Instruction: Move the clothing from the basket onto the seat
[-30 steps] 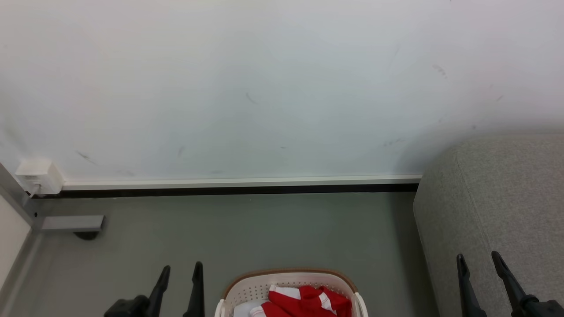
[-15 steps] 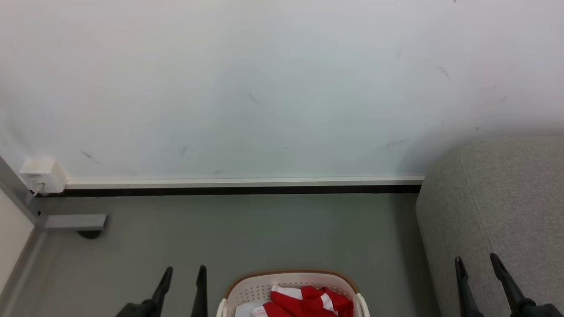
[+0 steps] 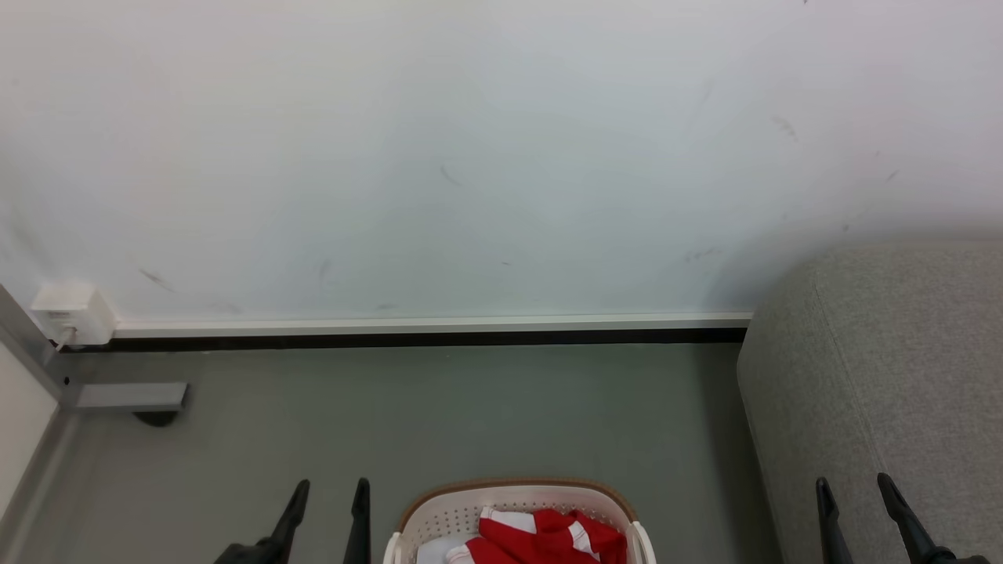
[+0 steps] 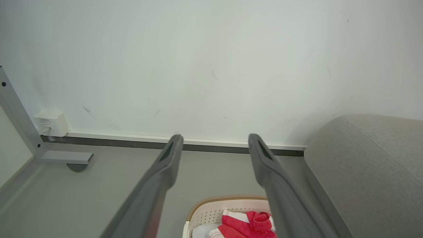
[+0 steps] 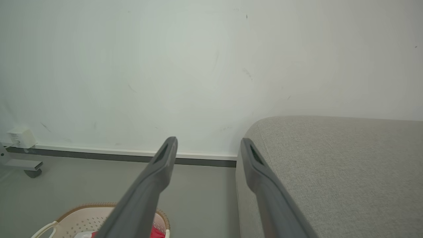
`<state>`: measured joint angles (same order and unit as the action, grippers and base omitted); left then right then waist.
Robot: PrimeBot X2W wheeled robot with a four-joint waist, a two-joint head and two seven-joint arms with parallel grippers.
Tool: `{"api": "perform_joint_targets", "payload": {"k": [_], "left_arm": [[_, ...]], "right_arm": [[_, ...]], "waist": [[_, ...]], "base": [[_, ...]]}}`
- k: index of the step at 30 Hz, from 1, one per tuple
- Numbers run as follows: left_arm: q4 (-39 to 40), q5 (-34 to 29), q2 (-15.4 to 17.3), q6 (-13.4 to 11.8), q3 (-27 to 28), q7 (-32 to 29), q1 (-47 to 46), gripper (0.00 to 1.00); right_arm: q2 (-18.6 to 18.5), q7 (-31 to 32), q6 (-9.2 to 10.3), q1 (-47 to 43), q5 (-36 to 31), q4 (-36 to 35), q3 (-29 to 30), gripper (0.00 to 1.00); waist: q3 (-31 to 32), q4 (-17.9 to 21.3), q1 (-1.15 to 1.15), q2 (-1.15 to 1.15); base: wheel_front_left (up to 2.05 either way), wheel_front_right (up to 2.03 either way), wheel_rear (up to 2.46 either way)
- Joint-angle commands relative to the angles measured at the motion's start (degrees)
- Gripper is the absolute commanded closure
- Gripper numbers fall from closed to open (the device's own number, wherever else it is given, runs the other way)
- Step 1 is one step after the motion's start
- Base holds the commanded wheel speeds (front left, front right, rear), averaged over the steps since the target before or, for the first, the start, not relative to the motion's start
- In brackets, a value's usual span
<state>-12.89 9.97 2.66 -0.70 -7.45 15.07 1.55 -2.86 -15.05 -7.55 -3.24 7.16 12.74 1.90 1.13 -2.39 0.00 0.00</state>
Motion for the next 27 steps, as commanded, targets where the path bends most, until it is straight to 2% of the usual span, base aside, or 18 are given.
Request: {"api": "perform_joint_targets", "payload": {"k": [1,27], "left_arm": [[-0.15,-0.16,0.39,0.03,0.18,0.15,0.25,0.00],[-0.51,0.60,0.40,-0.21,-0.25,0.15,0.18,0.00]], "right_arm": [[-0.06,-0.20,0.12,-0.44,0.59,0.17,0.11,0.00],[-0.05,-0.20,0.12,0.45,0.81,0.27,-0.37,0.00]], "waist": [[0.00,0.03,0.00,0.00],[-0.70,1.04,0.00,0.00]], "base": [[0.00,0.00,0.00],[0.00,0.00,0.00]]}}
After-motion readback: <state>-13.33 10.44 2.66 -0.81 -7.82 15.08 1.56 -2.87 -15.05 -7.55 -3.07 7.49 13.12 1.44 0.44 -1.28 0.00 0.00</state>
